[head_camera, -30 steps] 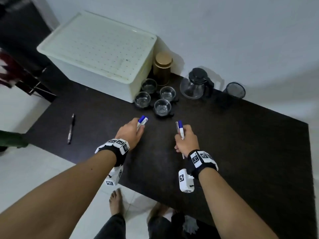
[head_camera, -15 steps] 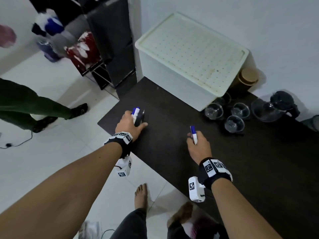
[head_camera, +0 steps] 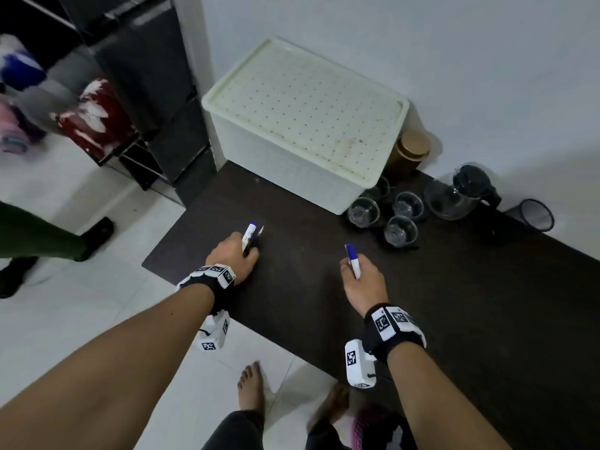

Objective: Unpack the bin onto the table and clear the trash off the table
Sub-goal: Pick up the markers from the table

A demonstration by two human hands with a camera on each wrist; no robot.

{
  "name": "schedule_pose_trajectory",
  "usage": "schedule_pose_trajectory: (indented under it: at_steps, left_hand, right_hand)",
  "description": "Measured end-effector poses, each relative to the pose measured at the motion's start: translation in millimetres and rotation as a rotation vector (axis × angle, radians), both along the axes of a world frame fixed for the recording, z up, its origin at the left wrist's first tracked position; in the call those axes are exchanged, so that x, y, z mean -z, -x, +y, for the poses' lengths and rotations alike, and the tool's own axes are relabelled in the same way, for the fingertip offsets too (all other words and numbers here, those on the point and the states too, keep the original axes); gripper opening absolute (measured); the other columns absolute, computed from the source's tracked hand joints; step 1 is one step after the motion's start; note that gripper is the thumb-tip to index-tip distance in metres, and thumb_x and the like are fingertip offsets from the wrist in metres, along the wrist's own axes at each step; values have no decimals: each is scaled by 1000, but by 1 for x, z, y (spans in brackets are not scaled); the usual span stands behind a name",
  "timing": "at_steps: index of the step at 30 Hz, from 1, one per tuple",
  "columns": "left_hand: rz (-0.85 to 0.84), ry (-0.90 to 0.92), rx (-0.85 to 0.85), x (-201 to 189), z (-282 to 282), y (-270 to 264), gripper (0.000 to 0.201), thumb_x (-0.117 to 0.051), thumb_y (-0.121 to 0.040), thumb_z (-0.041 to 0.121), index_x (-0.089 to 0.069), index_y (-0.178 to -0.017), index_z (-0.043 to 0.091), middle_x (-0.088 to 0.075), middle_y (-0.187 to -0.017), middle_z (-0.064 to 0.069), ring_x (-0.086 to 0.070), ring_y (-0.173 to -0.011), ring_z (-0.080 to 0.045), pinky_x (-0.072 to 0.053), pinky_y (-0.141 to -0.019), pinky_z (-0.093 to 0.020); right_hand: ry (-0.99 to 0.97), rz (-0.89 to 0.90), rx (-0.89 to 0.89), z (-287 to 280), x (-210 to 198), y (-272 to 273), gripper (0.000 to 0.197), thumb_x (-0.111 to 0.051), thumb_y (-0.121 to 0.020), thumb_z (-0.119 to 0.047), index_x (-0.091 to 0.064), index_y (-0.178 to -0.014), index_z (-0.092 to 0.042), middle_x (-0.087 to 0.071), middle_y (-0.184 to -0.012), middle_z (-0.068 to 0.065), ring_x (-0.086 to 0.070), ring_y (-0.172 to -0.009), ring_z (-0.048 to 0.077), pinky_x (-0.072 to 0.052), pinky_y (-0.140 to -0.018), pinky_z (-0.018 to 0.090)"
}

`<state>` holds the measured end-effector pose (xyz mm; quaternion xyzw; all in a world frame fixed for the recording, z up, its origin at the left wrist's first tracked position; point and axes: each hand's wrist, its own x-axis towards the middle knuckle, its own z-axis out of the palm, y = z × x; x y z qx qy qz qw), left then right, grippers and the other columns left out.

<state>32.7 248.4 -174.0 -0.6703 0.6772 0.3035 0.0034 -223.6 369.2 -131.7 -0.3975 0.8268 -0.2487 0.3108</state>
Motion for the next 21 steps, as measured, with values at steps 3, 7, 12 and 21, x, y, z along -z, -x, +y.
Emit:
schedule_pose_trajectory:
  at_steps: [3, 7, 12, 21]
  left_hand:
    - [79, 9, 84, -14, 4, 29, 29, -48, -97, 43, -43, -101, 14, -61, -90, -9, -63, -83, -36, -45, -68, -38]
    - [152, -2, 155, -36, 11, 86, 25, -47, -97, 41, -40, -102, 17, -61, -84, -12, -61, -77, -38, -47, -68, -39]
    - [246, 44, 306, -54, 32, 181, 30, -43, -101, 44, -45, -112, 16, -64, -87, -14, -64, -86, -42, -48, -75, -43]
    - [738, -92, 325, -81, 85, 377, 12, -46, -100, 38, -45, -105, 27, -61, -77, -7, -61, -68, -29, -55, -72, -52]
  right_hand:
    - [23, -3, 54, 11, -7, 15, 17, -59, -95, -33, -65, -96, -17, -70, -84, 2, -65, -81, 24, -52, -78, 36]
    - [46, 4, 106, 29, -22, 46, 19, -58, -96, -35, -61, -88, -18, -66, -74, 2, -62, -72, 20, -48, -69, 34]
    - [87, 17, 200, 54, -40, 102, 20, -56, -97, -36, -60, -89, -19, -64, -72, 0, -59, -65, 11, -39, -57, 27]
    - [178, -71, 345, 87, -66, 237, 24, -49, -102, -38, -57, -96, -16, -56, -68, -5, -55, -63, 13, -38, -59, 29]
